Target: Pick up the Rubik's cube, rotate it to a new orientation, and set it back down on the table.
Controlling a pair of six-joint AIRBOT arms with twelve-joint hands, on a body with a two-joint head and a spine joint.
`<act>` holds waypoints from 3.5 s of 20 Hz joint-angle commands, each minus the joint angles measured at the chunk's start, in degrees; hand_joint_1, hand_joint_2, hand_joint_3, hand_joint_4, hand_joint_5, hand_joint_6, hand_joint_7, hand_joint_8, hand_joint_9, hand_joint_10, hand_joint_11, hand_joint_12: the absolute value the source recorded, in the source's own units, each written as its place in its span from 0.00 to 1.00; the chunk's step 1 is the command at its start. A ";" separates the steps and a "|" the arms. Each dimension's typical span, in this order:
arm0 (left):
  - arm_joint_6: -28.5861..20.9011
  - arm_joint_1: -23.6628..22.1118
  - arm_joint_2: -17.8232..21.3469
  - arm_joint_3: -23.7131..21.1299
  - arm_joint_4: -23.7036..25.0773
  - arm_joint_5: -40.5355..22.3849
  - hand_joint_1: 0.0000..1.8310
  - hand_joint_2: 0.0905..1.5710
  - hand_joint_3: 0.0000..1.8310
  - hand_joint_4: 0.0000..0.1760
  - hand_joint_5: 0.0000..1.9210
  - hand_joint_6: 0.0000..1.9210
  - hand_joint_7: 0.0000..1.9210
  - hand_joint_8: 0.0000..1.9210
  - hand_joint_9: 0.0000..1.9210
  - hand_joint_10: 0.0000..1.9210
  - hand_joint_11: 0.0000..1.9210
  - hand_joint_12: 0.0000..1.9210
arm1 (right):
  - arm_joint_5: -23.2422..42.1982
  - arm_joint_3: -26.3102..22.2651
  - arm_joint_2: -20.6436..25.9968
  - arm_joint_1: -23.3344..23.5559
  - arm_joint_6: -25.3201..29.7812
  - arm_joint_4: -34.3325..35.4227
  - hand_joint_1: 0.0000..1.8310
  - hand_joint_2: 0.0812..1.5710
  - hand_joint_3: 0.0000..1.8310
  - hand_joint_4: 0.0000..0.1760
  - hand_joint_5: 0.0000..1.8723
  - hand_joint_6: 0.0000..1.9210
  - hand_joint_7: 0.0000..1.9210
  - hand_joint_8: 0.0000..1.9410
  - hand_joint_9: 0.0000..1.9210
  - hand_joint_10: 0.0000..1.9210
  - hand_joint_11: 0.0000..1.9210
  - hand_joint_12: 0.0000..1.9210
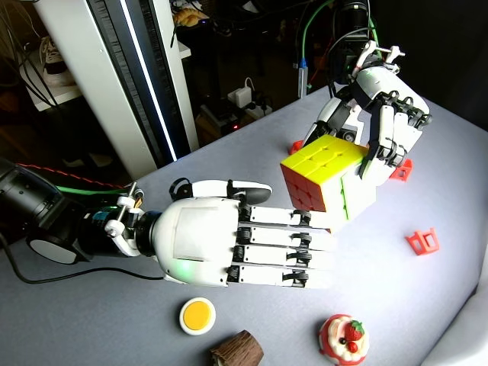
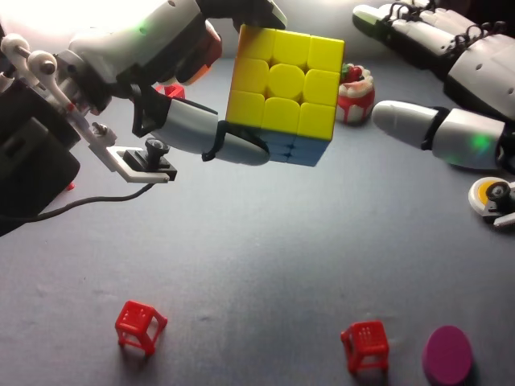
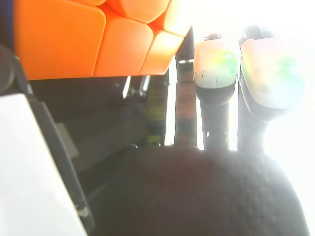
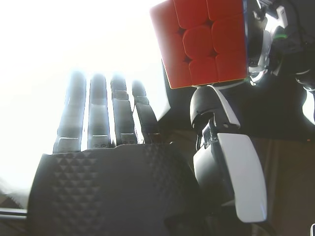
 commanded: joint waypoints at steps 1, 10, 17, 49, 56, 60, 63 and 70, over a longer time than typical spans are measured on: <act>-0.91 -1.05 0.14 -0.13 -0.93 -8.90 0.66 0.45 0.36 0.00 0.48 1.00 0.57 1.00 0.62 1.00 0.69 1.00 | 6.33 0.25 -0.41 1.00 0.34 0.45 0.00 0.85 0.00 0.00 0.03 0.03 0.05 0.00 0.00 0.01 0.00 0.00; -0.63 -1.00 0.04 -0.04 -0.95 -8.21 0.66 0.43 0.67 0.00 0.39 0.95 0.45 0.99 0.56 1.00 0.65 1.00 | 5.91 0.26 -1.24 2.07 0.34 -3.03 0.00 0.86 0.00 0.00 0.05 0.01 0.05 0.00 0.03 0.01 0.01 0.13; -0.60 -0.68 0.05 0.02 -1.55 -8.75 0.65 0.39 0.71 0.00 0.42 0.89 0.48 1.00 0.60 1.00 0.68 1.00 | 6.55 -1.04 -1.10 2.08 0.34 -4.82 0.00 0.86 0.00 0.00 0.04 0.00 0.00 0.00 0.00 0.00 0.00 0.11; -0.21 0.07 0.07 0.24 -3.87 -9.81 0.79 0.33 0.62 0.00 0.48 1.00 0.60 0.99 0.69 1.00 0.76 1.00 | 11.37 -9.79 2.33 -4.16 0.34 -9.89 0.01 0.88 0.00 0.00 0.00 0.44 0.02 0.39 0.00 0.63 0.00 0.91; -0.21 0.33 -0.01 0.44 -4.24 -9.57 0.79 0.34 0.56 0.00 0.55 1.00 0.65 1.00 0.71 1.00 0.78 1.00 | 12.17 -9.71 2.37 -4.36 0.34 -10.20 0.03 0.87 0.00 0.00 0.00 0.42 0.01 0.41 0.00 0.65 0.00 0.93; -0.60 0.53 -0.93 1.13 -4.53 -8.35 0.65 0.35 0.78 0.04 0.50 0.93 0.46 1.00 0.53 1.00 0.62 1.00 | 12.85 -11.76 5.65 -3.03 0.34 -8.93 0.00 0.87 0.00 0.00 0.00 0.40 0.03 0.30 0.00 0.64 0.00 0.92; -1.13 0.75 -2.06 2.09 -4.93 -6.84 0.66 0.34 0.81 0.04 0.46 1.00 0.51 0.99 0.60 1.00 0.66 1.00 | 13.00 -13.17 8.44 -2.71 0.34 -7.27 0.06 0.87 0.00 0.00 0.02 0.20 0.01 0.10 0.00 0.48 0.00 0.83; -3.46 1.13 -5.59 6.16 -5.06 1.36 0.64 0.59 0.38 0.00 0.37 0.74 0.38 0.96 0.46 1.00 0.52 1.00 | 15.47 -13.92 10.95 -2.72 0.34 -3.12 0.00 0.88 0.00 0.00 0.00 0.42 0.09 0.20 0.00 0.51 0.00 0.77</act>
